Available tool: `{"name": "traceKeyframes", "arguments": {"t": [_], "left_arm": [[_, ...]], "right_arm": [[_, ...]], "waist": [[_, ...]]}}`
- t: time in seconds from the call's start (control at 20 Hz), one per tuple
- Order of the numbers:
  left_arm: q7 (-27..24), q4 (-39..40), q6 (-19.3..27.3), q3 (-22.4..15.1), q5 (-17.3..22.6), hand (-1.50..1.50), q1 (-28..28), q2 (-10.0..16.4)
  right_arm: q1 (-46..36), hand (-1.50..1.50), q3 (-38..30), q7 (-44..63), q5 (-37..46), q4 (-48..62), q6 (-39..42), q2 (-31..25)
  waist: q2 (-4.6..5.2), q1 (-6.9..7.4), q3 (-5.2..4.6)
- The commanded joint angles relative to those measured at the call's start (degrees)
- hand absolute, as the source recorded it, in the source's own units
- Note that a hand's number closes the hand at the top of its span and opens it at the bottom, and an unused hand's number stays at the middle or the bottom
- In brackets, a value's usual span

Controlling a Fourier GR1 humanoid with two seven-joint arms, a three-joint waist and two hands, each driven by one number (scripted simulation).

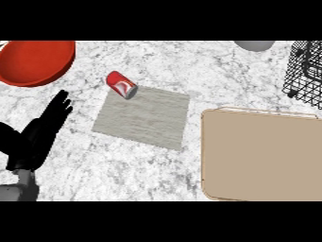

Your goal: Pick the lemon from the tray and place it in the tiered basket

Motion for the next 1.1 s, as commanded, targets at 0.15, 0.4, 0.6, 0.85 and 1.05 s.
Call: {"name": "traceKeyframes", "arguments": {"t": [0.15,0.4,0.6,0.85,1.05], "left_arm": [[1.0,-1.3,0.2,-0.9,-0.8,0.0,0.2,-0.9],[0.6,-0.5,0.4,-0.6,-1.4,0.0,0.1,-1.3],[-1.2,4.6,-0.4,1.2,-1.4,0.0,-3.8,-1.3],[-1.7,1.9,-1.3,1.2,-1.3,0.0,-0.4,-1.3],[0.9,1.1,-2.2,2.8,-0.3,0.0,-1.5,0.4]], "right_arm": [[-11.9,1.5,5.1,0.4,2.7,3.9,6.6,-3.7],[-21.6,1.5,10.1,7.9,5.6,3.3,2.7,3.3],[-27.7,1.5,11.9,11.8,7.2,4.7,2.9,4.8],[-32.0,1.5,14.5,14.5,10.2,7.5,1.7,7.9],[-35.0,1.5,15.8,19.1,12.3,10.0,-0.7,10.3]], "waist": [[-0.11,0.72,-0.23],[-0.1,0.83,-0.32],[-0.13,-0.2,-0.35],[-0.15,0.18,-0.32],[-0.04,0.38,-0.31]]}}
